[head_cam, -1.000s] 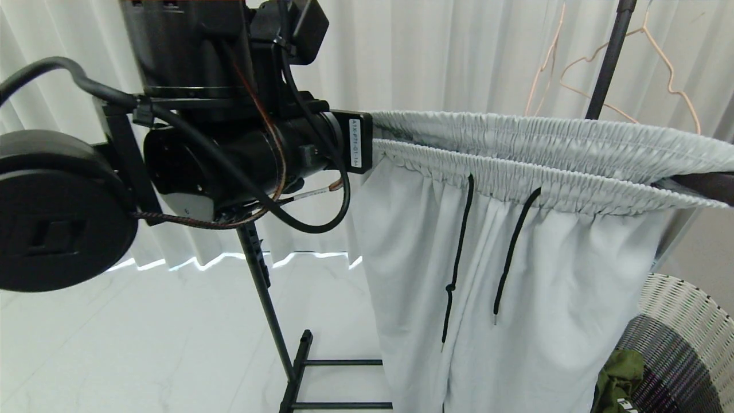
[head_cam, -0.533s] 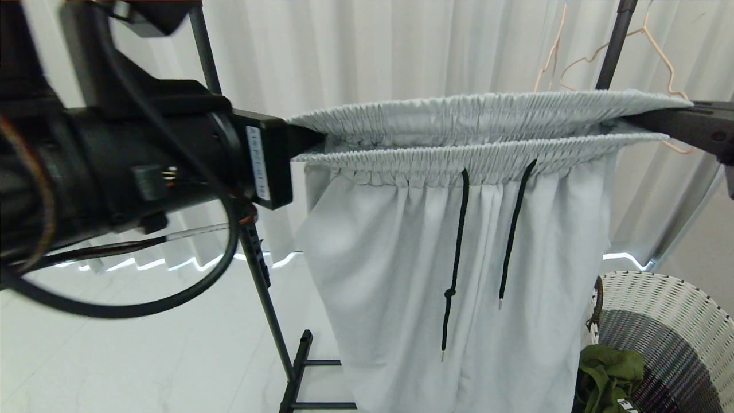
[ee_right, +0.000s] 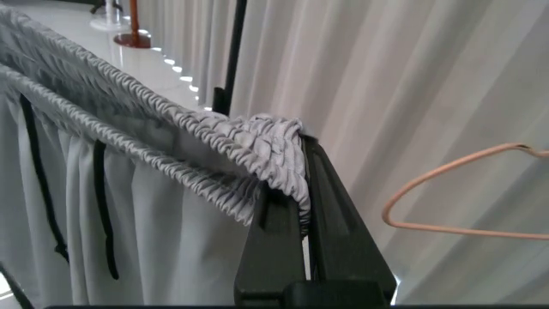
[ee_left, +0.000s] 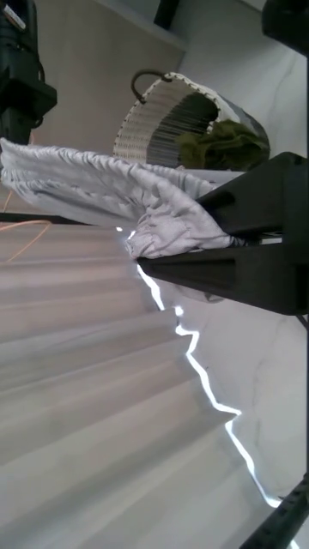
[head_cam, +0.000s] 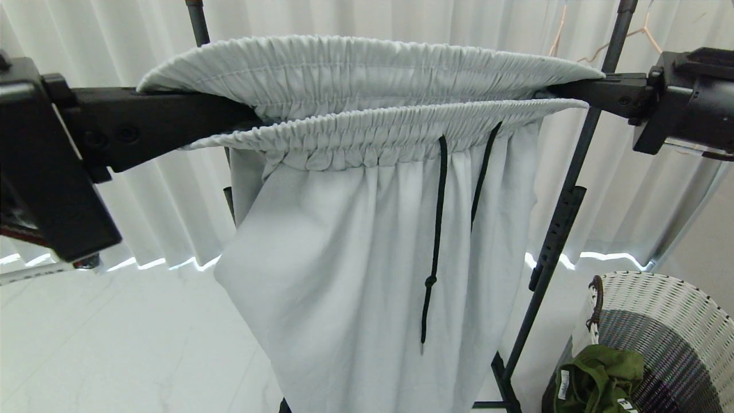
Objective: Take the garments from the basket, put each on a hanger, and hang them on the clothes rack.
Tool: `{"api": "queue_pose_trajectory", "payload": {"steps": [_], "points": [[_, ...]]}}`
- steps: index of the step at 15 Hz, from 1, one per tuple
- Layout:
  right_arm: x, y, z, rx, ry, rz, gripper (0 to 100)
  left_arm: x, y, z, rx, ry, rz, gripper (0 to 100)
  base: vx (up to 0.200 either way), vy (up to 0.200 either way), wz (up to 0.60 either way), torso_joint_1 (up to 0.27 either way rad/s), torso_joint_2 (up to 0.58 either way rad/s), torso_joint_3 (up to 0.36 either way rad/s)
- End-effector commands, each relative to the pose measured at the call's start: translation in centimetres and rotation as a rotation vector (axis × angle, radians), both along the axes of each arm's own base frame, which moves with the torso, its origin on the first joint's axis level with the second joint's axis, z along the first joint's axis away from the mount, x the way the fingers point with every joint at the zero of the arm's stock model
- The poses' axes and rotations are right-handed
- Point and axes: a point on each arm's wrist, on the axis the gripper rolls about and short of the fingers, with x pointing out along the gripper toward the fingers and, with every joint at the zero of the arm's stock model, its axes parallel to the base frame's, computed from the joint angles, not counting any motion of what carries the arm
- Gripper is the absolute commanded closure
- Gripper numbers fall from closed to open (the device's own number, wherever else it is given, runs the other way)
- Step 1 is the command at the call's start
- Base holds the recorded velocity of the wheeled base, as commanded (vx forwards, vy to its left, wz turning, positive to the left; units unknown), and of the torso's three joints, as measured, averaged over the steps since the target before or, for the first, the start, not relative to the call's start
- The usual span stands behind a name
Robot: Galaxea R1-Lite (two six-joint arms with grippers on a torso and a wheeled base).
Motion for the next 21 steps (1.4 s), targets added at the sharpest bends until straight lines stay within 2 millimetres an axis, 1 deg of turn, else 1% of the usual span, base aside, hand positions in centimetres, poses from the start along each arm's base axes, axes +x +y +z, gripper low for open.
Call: {"api": "queue_pose_trajectory", "payload": {"steps": [1,3,5,7,8,11,12,13,14,15,17,21], "points": [[0.5,0.3,-0.3,-0.004,0.013,0.003,100,-0.3,0.3,0.2,-0.01,-0.008,-0.006,100,0.0,0.0,0.0,0.0,0.0,0.0],[0.3,0.2,-0.3,-0.005,0.014,0.0,100,-0.2,0.2,0.1,-0.008,-0.006,-0.006,100,0.0,0.0,0.0,0.0,0.0,0.0],[-0.1,-0.1,0.0,0.004,0.001,-0.032,100,0.1,-0.1,0.1,-0.003,0.0,-0.001,100,0.0,0.0,0.0,0.0,0.0,0.0],[-1.1,-0.6,0.6,0.018,-0.016,-0.077,100,0.7,-0.2,0.2,-0.001,0.004,0.025,100,0.0,0.0,0.0,0.0,0.0,0.0],[-1.7,-0.8,0.6,0.021,-0.02,-0.091,100,1.4,-0.4,0.2,0.002,0.01,0.047,100,0.0,0.0,0.0,0.0,0.0,0.0],[-4.4,-2.0,0.6,0.032,-0.04,-0.102,100,4.0,-1.1,0.1,0.015,0.034,0.114,100,0.0,0.0,0.0,0.0,0.0,0.0],[-4.9,-2.2,0.5,0.033,-0.043,-0.103,100,4.3,-1.3,0.1,0.009,0.045,0.113,100,0.0,0.0,0.0,0.0,0.0,0.0],[-6.1,-2.7,0.3,0.034,-0.046,-0.1,100,4.9,-1.8,0.1,-0.014,0.074,0.093,100,0.0,0.0,0.0,0.0,0.0,0.0],[-6.4,-2.8,0.2,0.033,-0.045,-0.1,100,5.1,-1.9,0.0,-0.015,0.084,0.092,100,0.0,0.0,0.0,0.0,0.0,0.0],[-6.9,-3.0,0.1,0.033,-0.045,-0.1,100,6.0,-2.0,0.0,-0.014,0.091,0.1,100,0.0,0.0,0.0,0.0,0.0,0.0],[-6.9,-3.0,0.1,0.032,-0.042,-0.1,100,6.7,-2.2,0.0,-0.011,0.095,0.109,100,0.0,0.0,0.0,0.0,0.0,0.0],[-6.5,-2.9,-0.1,0.027,-0.031,-0.099,100,6.4,-2.0,-0.1,-0.012,0.094,0.112,100,0.0,0.0,0.0,0.0,0.0,0.0]]}}
